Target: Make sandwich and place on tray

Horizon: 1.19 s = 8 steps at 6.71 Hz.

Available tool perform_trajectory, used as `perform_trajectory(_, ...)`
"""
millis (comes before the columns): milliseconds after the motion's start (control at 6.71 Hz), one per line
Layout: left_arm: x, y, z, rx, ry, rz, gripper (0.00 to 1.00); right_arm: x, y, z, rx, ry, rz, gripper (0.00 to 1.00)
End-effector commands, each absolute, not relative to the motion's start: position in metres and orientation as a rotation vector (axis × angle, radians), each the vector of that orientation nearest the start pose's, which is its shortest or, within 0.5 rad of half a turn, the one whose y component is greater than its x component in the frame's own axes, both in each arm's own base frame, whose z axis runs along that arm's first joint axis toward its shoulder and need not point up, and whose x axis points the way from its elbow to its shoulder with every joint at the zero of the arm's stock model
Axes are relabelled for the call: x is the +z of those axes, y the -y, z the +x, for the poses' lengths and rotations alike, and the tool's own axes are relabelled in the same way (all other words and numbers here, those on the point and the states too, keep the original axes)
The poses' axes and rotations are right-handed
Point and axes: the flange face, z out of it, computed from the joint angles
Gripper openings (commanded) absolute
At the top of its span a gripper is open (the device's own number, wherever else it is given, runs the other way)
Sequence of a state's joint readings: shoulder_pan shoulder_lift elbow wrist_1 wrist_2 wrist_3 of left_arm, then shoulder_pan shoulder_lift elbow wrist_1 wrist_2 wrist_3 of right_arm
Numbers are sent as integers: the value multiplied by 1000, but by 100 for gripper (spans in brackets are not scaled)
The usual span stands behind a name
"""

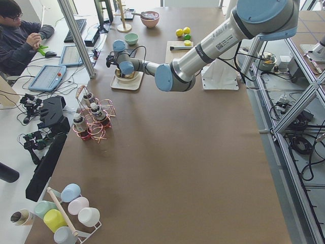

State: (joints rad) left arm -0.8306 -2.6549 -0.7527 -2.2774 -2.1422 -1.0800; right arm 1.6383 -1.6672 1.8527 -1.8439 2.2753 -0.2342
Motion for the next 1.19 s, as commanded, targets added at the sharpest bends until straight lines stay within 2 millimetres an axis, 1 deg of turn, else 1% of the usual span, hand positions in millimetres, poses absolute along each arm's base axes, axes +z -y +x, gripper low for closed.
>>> perform_trajectory(0, 207, 700, 517, -17, -1091, 202, 99, 601, 429, 98, -125, 711, 16, 100)
perform_trajectory(149, 207, 684, 483, -24, -1107, 212, 99, 602, 429, 98, -123, 711, 14, 100)
perform_trajectory(298, 202, 642, 446, -27, -1092, 176, 99, 603, 427, 98, -122, 712, 11, 100)
perform_trajectory(447, 205, 601, 408, -3, -1111, 163, 99, 605, 423, 97, -120, 713, 5, 100)
perform_trajectory(596, 224, 568, 365, 13, -1121, 199, 99, 605, 423, 97, -122, 712, 7, 100)
perform_trajectory(745, 229, 556, 312, 35, -1094, 201, 99, 614, 416, 97, -110, 715, -15, 100)
perform_trajectory(894, 235, 555, 242, 90, -1039, 233, 99, 620, 409, 97, -103, 715, -29, 100)
perform_trajectory(1043, 264, 553, 185, 156, -957, 261, 99, 625, 406, 97, -95, 716, -40, 100)
